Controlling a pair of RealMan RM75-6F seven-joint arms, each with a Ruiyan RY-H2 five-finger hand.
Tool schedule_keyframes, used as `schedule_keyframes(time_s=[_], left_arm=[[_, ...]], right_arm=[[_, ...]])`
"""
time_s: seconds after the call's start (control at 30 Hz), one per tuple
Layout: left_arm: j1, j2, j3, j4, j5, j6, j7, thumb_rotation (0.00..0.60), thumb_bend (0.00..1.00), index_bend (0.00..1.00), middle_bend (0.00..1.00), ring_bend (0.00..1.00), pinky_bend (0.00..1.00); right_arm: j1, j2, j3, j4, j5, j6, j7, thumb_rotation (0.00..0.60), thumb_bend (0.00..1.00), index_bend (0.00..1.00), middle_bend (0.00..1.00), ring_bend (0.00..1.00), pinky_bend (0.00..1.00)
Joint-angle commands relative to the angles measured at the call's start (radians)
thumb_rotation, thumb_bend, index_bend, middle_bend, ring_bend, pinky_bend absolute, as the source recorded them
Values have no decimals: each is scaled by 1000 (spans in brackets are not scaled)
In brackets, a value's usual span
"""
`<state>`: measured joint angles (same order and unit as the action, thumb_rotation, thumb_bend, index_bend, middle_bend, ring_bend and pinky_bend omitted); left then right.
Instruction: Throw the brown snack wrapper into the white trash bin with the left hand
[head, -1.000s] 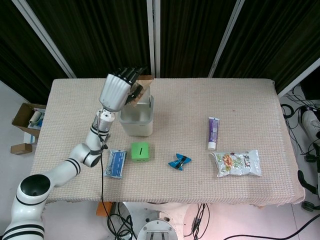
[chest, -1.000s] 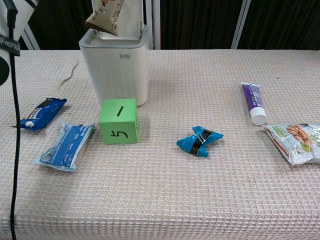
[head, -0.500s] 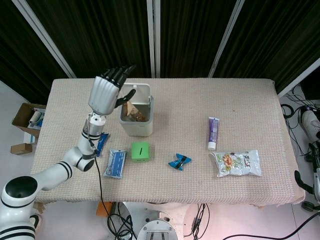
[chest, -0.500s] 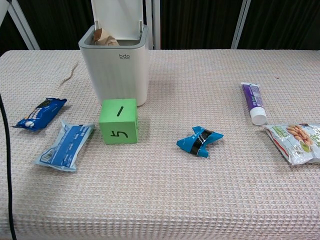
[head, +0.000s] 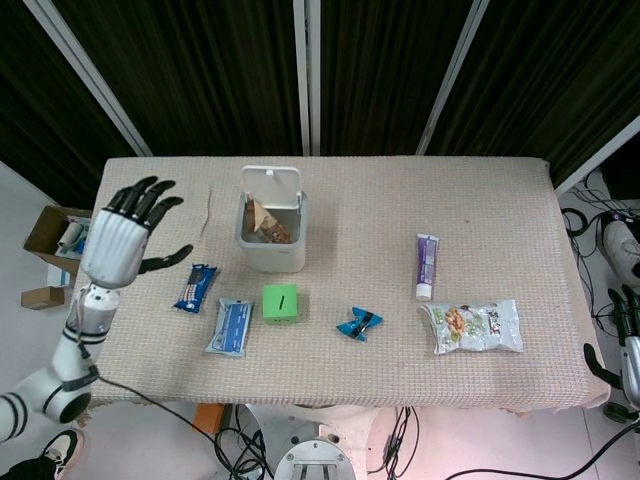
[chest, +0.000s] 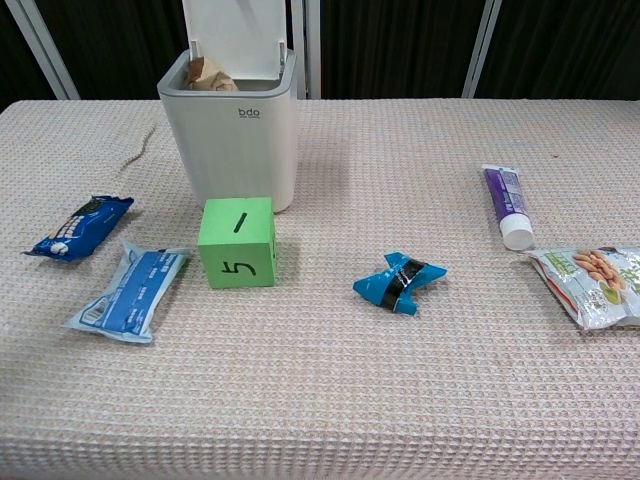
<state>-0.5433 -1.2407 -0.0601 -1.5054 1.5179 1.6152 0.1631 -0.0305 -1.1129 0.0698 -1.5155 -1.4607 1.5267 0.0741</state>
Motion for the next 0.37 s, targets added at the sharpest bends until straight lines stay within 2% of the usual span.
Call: schedule_keyframes(time_s=[0.03,0.17,0.37], left_arm=[[194,140,181,-136,10,6,91,244,91,211,127,75,260],[285,115,220,-96,-26,3,36,180,75,156,102,70,253],[352,67,204,6,-37,15,-55,161,68,136,98,69,247]], right_arm=[[6,-9,-10,20,-25,0,-8,600,277,0,0,0,0],[9,-36,-17,46,-56,18,-19,600,269,0,0,0,0],[14,-52,-20,46,-66,21,-47,600,269,0,0,0,0]])
